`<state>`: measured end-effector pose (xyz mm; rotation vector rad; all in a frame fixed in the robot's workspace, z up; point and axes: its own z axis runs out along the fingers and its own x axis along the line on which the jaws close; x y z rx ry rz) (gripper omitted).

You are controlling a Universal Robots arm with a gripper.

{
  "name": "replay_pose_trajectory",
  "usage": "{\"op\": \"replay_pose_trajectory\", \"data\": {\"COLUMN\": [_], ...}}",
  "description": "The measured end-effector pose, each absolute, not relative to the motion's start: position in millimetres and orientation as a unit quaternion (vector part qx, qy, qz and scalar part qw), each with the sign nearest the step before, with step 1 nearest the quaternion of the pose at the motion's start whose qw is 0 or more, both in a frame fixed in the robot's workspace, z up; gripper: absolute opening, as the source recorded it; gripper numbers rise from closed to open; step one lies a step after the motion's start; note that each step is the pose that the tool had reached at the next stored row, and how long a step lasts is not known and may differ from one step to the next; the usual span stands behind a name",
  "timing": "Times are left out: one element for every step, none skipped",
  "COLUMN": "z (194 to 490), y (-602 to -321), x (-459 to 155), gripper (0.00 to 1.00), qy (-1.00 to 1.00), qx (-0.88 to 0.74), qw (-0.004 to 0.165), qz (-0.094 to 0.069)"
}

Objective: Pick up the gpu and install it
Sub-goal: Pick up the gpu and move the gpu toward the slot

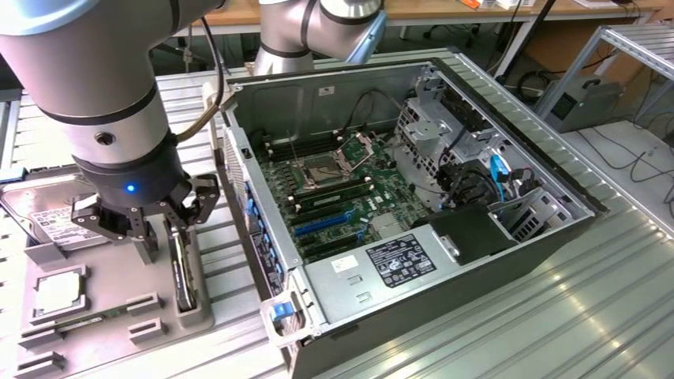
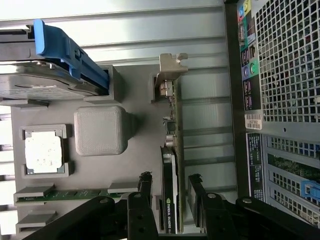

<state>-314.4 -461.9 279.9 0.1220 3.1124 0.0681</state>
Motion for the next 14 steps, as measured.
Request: {"op": "replay_pose_trajectory", "data": {"z": [279.9, 279.7, 279.6, 279.6, 279.6, 279.7, 279.6, 279.7, 279.7, 279.7, 279.7, 279.7, 279.7, 279.5], "y": [-461.9, -462.0, -462.3, -462.6, -463.1, -463.6, -465.2, -466.0, -466.6, -467.3, -467.6, -467.6, -467.6, -467.7], "x": [-314.4, -314.4, -314.4, -314.4, -314.3, -314.3, -314.0, -313.7, -313.5, -313.3, -313.3, -313.3, -313.3, -312.7], "gripper": [0.42, 0.42, 0.42, 0.42, 0.42, 0.42, 0.42, 0.42, 0.42, 0.42, 0.42, 0.42, 0.42, 0.42], "qy": [0.999, 0.999, 0.999, 0.999, 0.999, 0.999, 0.999, 0.999, 0.999, 0.999, 0.999, 0.999, 0.999, 0.999], "qx": [0.039, 0.039, 0.039, 0.039, 0.039, 0.039, 0.039, 0.039, 0.039, 0.039, 0.039, 0.039, 0.039, 0.039], "qw": [0.013, 0.013, 0.013, 0.013, 0.013, 0.013, 0.013, 0.013, 0.013, 0.013, 0.013, 0.013, 0.013, 0.013], "qz": [0.022, 0.022, 0.022, 0.022, 0.022, 0.022, 0.022, 0.022, 0.022, 0.022, 0.022, 0.022, 0.022, 0.022]}}
